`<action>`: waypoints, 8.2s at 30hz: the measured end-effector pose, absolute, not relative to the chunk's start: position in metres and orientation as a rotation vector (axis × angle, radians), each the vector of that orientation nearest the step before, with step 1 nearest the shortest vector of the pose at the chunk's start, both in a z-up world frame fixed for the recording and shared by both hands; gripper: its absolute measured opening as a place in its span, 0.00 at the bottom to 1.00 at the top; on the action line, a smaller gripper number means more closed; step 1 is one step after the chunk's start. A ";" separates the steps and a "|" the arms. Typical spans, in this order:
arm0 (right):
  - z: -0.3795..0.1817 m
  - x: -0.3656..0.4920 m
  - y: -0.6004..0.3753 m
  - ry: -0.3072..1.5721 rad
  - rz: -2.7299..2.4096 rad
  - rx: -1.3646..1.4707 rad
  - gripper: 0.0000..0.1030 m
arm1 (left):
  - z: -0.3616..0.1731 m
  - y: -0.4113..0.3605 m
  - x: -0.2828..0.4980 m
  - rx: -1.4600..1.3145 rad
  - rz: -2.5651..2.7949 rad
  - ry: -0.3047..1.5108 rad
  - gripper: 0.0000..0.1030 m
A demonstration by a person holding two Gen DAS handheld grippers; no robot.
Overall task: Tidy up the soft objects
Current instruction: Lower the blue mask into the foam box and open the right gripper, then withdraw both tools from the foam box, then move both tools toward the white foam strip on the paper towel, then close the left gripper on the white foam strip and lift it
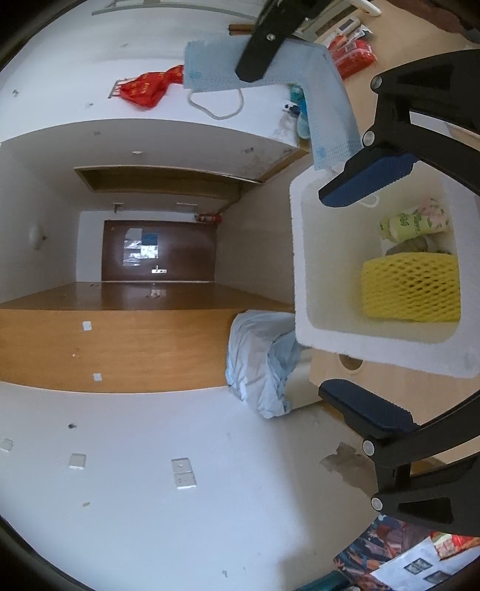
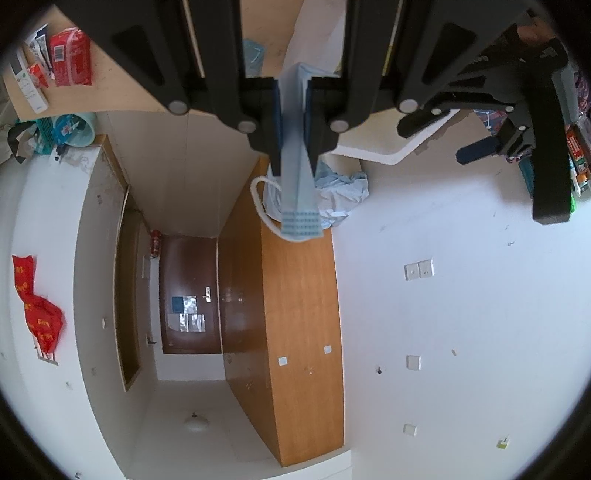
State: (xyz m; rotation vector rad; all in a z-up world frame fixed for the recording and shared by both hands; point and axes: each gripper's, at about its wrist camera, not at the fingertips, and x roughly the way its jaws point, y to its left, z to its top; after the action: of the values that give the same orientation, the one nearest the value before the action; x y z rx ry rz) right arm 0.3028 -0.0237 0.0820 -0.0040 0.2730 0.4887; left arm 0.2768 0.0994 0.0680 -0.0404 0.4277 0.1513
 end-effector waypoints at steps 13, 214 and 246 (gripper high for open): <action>0.078 0.317 0.016 0.309 0.549 -0.054 0.12 | 0.083 0.131 0.235 -0.081 0.234 0.380 0.92; -0.045 0.112 -0.206 0.541 0.169 0.122 1.00 | -0.069 -0.088 0.119 -0.041 -0.219 0.671 0.95; -0.050 0.117 -0.218 0.550 0.183 0.163 1.00 | -0.093 -0.114 0.134 0.014 -0.200 0.798 0.14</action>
State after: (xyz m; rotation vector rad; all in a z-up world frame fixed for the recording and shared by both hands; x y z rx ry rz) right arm 0.1173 -0.2183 -0.0501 0.1627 0.5501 0.1829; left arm 0.1337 -0.1139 -0.0926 0.0141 0.7980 -0.2001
